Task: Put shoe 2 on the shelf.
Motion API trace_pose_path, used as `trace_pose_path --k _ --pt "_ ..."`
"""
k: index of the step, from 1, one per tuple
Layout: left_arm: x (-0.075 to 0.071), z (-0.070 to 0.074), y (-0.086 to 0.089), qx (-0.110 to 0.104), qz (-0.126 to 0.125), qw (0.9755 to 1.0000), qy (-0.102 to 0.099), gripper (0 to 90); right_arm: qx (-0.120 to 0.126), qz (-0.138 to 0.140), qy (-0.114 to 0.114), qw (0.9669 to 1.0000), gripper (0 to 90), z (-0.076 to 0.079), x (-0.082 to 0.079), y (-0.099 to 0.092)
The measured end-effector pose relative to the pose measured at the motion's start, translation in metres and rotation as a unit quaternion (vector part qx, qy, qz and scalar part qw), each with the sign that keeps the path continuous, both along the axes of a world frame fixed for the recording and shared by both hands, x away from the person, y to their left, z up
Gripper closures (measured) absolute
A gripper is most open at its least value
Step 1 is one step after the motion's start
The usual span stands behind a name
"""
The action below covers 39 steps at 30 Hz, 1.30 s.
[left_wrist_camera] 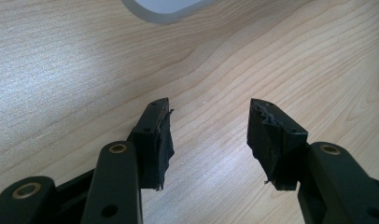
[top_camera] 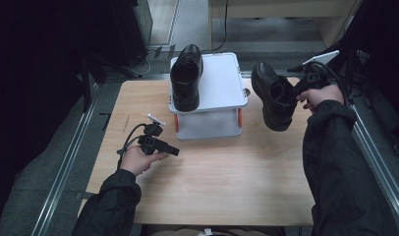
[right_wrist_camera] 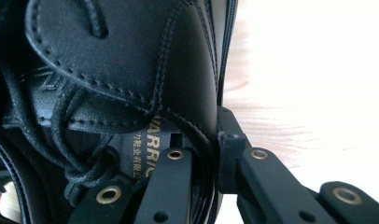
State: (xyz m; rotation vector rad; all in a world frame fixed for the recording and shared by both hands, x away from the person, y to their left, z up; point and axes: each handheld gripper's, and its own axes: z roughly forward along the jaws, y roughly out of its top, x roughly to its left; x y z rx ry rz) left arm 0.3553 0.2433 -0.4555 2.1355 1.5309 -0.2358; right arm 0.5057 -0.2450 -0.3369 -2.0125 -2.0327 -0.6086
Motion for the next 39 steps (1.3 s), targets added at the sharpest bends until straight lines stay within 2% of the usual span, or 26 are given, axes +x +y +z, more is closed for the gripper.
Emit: trace_pose_path --k 5,6,7,8,10,11,16,19,20,23,24,25,27,33,39 --pt "0.000 0.000 0.000 0.000 -0.001 1.0000 0.001 49.4 -0.006 -0.001 -0.018 0.9998 86.1 0.034 0.006 0.004" --pt "0.000 0.000 0.000 0.000 -0.001 1.0000 0.001 49.5 -0.006 -0.001 -0.018 0.9998 86.1 0.034 0.006 0.004" --pt "0.000 0.000 0.000 0.000 -0.001 1.0000 0.002 49.5 -0.008 -0.001 -0.024 0.9997 86.0 0.047 0.007 0.008" --pt "0.000 0.000 0.000 0.001 -0.002 1.0000 0.003 49.5 -0.010 0.000 -0.027 0.9996 86.1 0.053 0.008 0.010" --pt "0.000 0.000 0.000 0.002 -0.003 1.0000 0.003 49.5 -0.010 0.000 -0.030 0.9995 86.1 0.058 0.009 0.012" --pt "0.000 0.000 -0.001 0.001 -0.004 1.0000 0.003 49.5 -0.012 0.003 -0.035 0.9993 86.1 0.070 0.011 0.019" --pt "0.000 0.000 -0.001 0.001 -0.006 1.0000 0.003 49.5 -0.013 0.014 -0.043 0.9989 86.1 0.090 0.016 0.040" --pt "-0.001 0.000 0.000 0.001 -0.006 1.0000 0.003 49.5 -0.011 0.028 -0.045 0.9985 86.0 0.095 0.019 0.056" --pt "-0.001 0.000 0.000 0.001 -0.006 1.0000 0.003 49.5 -0.011 0.028 -0.045 0.9985 86.0 0.095 0.019 0.056" --pt "-0.001 0.000 -0.001 0.001 -0.006 1.0000 0.002 49.6 -0.017 0.046 -0.047 0.9977 86.0 0.100 0.023 0.080" --pt "-0.001 0.000 -0.001 0.001 -0.006 1.0000 0.002 49.6 -0.017 0.046 -0.047 0.9977 86.0 0.100 0.023 0.080" --pt "-0.001 0.000 0.000 -0.001 -0.007 1.0000 0.003 49.6 -0.023 0.055 -0.045 0.9972 85.9 0.101 0.025 0.094" --pt "-0.001 0.000 0.000 -0.001 -0.007 1.0000 0.002 49.6 -0.025 0.060 -0.045 0.9969 85.9 0.101 0.027 0.106" --pt "-0.001 0.000 -0.001 -0.002 -0.008 1.0000 0.002 49.6 -0.022 0.070 -0.040 0.9965 85.9 0.095 0.034 0.134" --pt "-0.001 0.000 -0.001 -0.004 -0.010 0.9999 0.002 49.5 -0.036 0.072 -0.036 0.9961 85.8 0.086 0.039 0.154"
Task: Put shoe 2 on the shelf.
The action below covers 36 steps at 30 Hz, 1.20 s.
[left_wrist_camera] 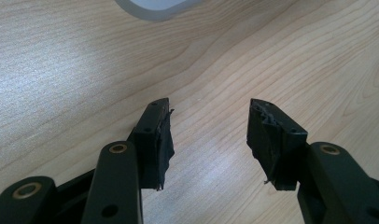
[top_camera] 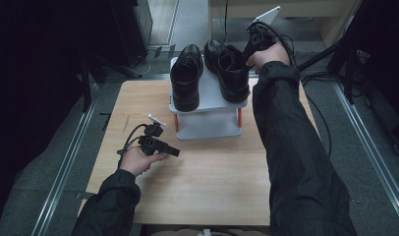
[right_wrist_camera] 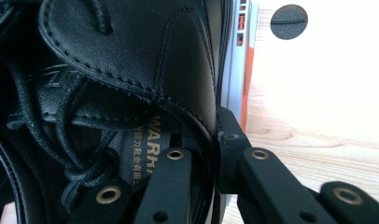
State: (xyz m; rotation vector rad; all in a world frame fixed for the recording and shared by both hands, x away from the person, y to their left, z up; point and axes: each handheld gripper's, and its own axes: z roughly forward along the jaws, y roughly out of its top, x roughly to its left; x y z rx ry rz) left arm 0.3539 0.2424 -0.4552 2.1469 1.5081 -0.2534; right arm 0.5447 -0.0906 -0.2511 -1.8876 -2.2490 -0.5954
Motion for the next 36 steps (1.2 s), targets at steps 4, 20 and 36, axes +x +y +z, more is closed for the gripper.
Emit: trace_pose_path --k 4,20,36 --pt "0.000 0.001 0.000 0.000 -0.004 1.0000 0.000 49.6 -0.012 0.000 0.003 0.9999 85.9 -0.006 0.002 0.009" --pt "0.001 -0.001 -0.002 0.006 -0.006 1.0000 0.003 49.6 -0.011 0.026 0.013 0.9995 82.7 -0.005 -0.008 0.028" --pt "0.001 -0.001 -0.002 0.006 -0.005 1.0000 0.002 49.6 -0.026 0.034 -0.003 0.9991 81.4 -0.008 -0.019 0.035"
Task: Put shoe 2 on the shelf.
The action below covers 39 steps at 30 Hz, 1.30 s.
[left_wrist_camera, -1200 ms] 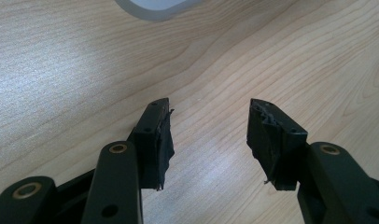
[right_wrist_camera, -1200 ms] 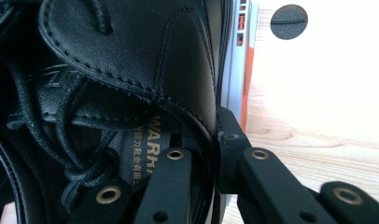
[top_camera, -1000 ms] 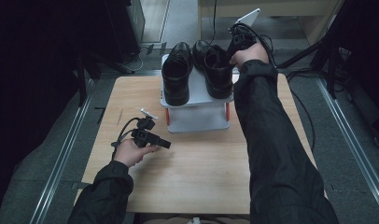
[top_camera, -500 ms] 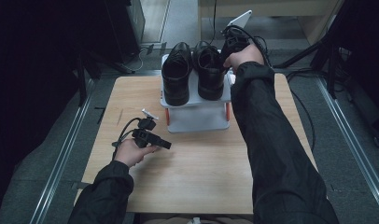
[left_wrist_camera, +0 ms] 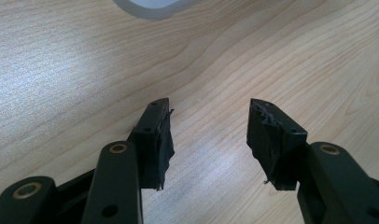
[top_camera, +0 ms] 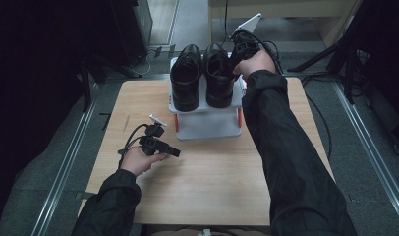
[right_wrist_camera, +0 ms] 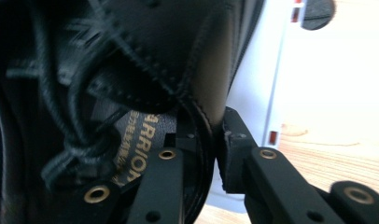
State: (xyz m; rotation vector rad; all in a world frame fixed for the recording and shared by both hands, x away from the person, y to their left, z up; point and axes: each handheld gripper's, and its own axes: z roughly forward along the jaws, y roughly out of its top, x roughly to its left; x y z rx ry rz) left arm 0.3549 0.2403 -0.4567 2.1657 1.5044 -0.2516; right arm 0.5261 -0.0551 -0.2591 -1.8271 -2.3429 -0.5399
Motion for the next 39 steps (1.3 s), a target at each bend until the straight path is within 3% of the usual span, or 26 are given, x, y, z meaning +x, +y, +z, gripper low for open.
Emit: trace_pose_path --k 9,19,27,39 --pt "0.000 0.000 0.000 0.000 0.000 1.0000 0.001 49.6 0.010 -0.036 -0.009 0.9993 85.4 -0.005 0.003 -0.018" --pt "0.000 0.000 -0.001 0.001 -0.002 1.0000 0.001 49.7 0.022 -0.048 -0.014 0.9985 85.3 -0.007 0.001 -0.030" --pt "0.000 0.000 0.000 0.002 0.000 1.0000 0.001 49.8 0.027 -0.042 -0.005 0.9987 82.3 -0.006 -0.003 -0.026" --pt "0.000 0.000 0.000 0.001 0.001 1.0000 -0.001 49.7 0.038 -0.023 0.006 0.9990 71.9 -0.001 -0.008 -0.003"
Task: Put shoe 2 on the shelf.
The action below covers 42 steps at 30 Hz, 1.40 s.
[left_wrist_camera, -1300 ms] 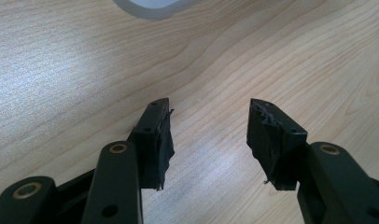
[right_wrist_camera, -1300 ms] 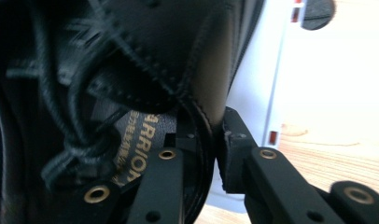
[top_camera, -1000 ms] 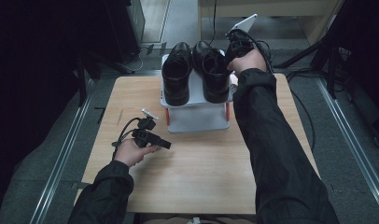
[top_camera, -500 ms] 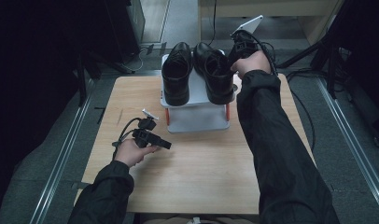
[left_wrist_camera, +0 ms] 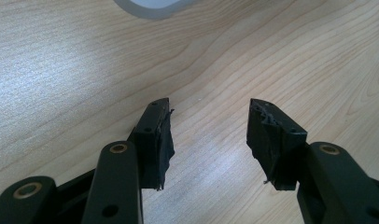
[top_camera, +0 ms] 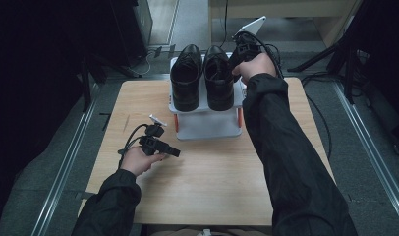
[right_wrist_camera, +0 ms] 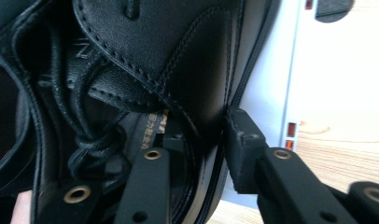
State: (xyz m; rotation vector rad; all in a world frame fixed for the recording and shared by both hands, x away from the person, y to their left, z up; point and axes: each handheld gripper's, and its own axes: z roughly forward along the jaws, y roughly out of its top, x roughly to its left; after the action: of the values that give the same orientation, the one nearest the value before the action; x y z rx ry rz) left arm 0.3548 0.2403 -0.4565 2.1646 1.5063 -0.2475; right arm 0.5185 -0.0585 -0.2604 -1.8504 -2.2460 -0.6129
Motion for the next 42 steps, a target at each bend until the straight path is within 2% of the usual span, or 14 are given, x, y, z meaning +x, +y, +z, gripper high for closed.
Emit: trace_pose_path --k 7,12,16,24,29,31,32,33,34,35,36,37,38,42 --pt "0.000 0.004 0.002 -0.005 0.004 1.0000 -0.004 50.5 -0.009 0.015 -0.006 0.9998 70.2 -0.002 -0.002 0.002" --pt "0.000 0.012 0.003 -0.012 0.008 0.9997 -0.018 51.4 0.009 0.013 -0.011 0.9998 72.9 -0.005 -0.001 -0.003" --pt "0.000 0.013 0.002 -0.011 0.008 0.9997 -0.018 51.6 0.017 0.003 -0.011 0.9998 73.1 -0.006 0.000 -0.004" --pt "-0.001 0.021 0.006 -0.018 0.013 0.9995 -0.020 55.3 0.017 0.014 -0.019 0.9996 65.4 -0.005 -0.001 -0.005" --pt "0.002 0.045 0.008 -0.020 0.012 0.9993 -0.030 62.5 0.053 0.026 -0.040 0.9975 63.4 0.009 -0.005 -0.014" --pt "0.003 0.057 0.009 -0.028 0.012 0.9989 -0.035 65.2 0.052 0.037 -0.048 0.9968 65.1 0.016 -0.007 -0.017" --pt "0.003 0.057 0.009 -0.028 0.012 0.9989 -0.035 65.8 0.052 0.037 -0.048 0.9968 65.1 0.016 -0.007 -0.017" --pt "0.004 0.063 0.010 -0.031 0.013 0.9988 -0.037 66.5 0.055 0.052 -0.058 0.9955 67.2 0.021 -0.009 -0.019" --pt "0.006 0.074 0.011 -0.032 0.013 0.9985 -0.043 67.2 0.058 0.059 -0.064 0.9946 69.4 0.023 -0.010 -0.021" --pt "0.006 0.074 0.011 -0.032 0.013 0.9985 -0.043 67.5 0.058 0.059 -0.064 0.9946 69.4 0.023 -0.010 -0.021" --pt "0.008 0.087 0.013 -0.035 0.012 0.9981 -0.049 68.4 0.063 0.065 -0.070 0.9934 72.5 0.027 -0.012 -0.025" --pt "0.008 0.087 0.013 -0.035 0.012 0.9981 -0.049 68.8 0.065 0.068 -0.073 0.9929 74.4 0.028 -0.013 -0.027" --pt "0.011 0.098 0.015 -0.045 0.019 0.9974 -0.052 69.3 0.064 0.070 -0.078 0.9924 75.1 0.029 -0.013 -0.029" --pt "0.022 0.116 0.021 -0.045 0.030 0.9969 -0.057 71.4 0.054 0.070 -0.088 0.9922 76.6 0.029 -0.013 -0.039"
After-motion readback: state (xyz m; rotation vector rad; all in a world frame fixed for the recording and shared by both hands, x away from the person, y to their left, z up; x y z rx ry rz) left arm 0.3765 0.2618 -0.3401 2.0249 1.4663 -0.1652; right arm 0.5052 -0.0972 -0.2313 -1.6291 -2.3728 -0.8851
